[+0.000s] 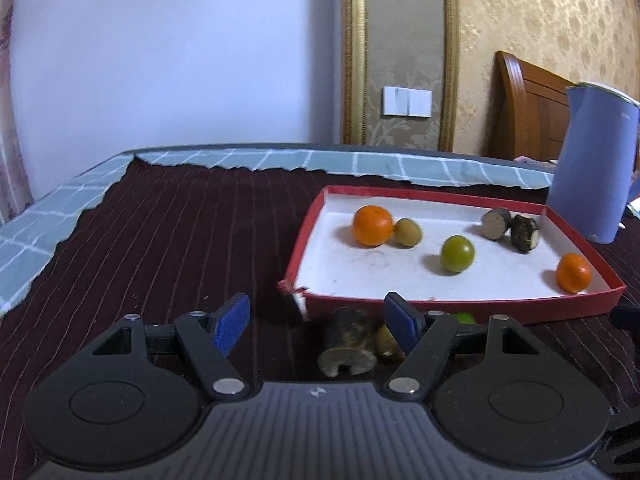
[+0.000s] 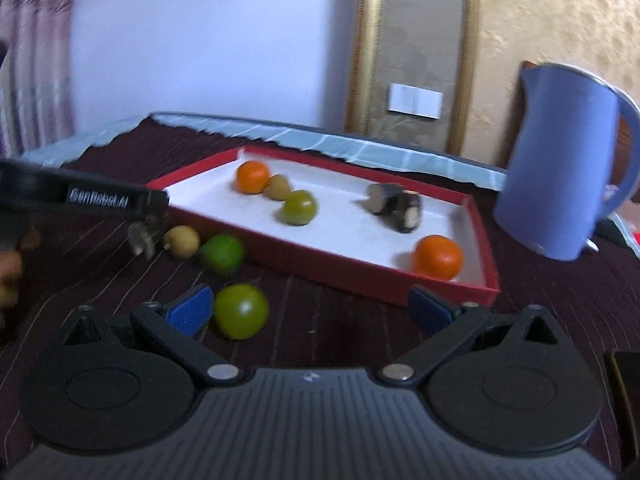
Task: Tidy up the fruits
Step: 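Move both tools back toward the fruits beside the tray, then close the right tool on a green fruit while the left tool grasps a sugarcane piece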
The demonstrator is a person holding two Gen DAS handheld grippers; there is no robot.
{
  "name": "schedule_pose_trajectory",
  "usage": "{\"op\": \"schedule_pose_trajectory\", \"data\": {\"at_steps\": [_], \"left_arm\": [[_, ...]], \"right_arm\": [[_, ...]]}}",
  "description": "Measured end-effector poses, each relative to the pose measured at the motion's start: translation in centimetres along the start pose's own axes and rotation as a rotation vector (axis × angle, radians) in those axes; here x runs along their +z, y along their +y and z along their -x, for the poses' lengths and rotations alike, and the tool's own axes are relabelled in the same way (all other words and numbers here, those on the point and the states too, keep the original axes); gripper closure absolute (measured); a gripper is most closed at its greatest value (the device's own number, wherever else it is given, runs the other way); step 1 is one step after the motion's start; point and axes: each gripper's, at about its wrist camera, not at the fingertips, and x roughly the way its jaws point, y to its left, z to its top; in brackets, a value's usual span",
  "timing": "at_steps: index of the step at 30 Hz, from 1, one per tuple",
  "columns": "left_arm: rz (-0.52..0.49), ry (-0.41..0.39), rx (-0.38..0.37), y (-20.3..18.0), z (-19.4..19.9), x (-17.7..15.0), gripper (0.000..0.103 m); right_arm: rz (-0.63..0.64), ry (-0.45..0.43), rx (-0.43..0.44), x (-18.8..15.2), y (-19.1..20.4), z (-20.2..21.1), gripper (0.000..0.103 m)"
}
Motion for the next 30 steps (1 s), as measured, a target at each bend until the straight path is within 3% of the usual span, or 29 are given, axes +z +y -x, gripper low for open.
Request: {"op": "schedule_pose_trajectory", "data": {"at_steps": [7, 11, 13, 25, 30], "left_arm": [[0.062, 0.037, 0.01, 2.4, -0.6, -0.4, 0.029], [0.041, 0.032, -0.015, 3.1, -0.3, -0.7, 0.03], [0.011, 0.025, -0.031, 3.1, 0.1, -1.1, 0.03], [-0.246, 0.002, -0.058, -0.6, 0.4, -2.4, 0.03], [-0.28, 0.032, -0.052, -1.9, -0.8, -2.3, 0.03]], "right_arm": [[0.057, 0.084, 0.083, 0.5, 1.6, -1.8, 0.024], [0.049, 0.122, 0.097, 0.3, 1.7, -2.9, 0.064], [0.044, 0.115, 0.113, 0.2, 1.6, -2.8, 0.073], [-0.052, 0.09, 0.068, -0.4, -0.4, -2.4, 0.074], [-0.068, 0.086, 0.074, -0.5, -0.6, -2.5, 0.073]]}}
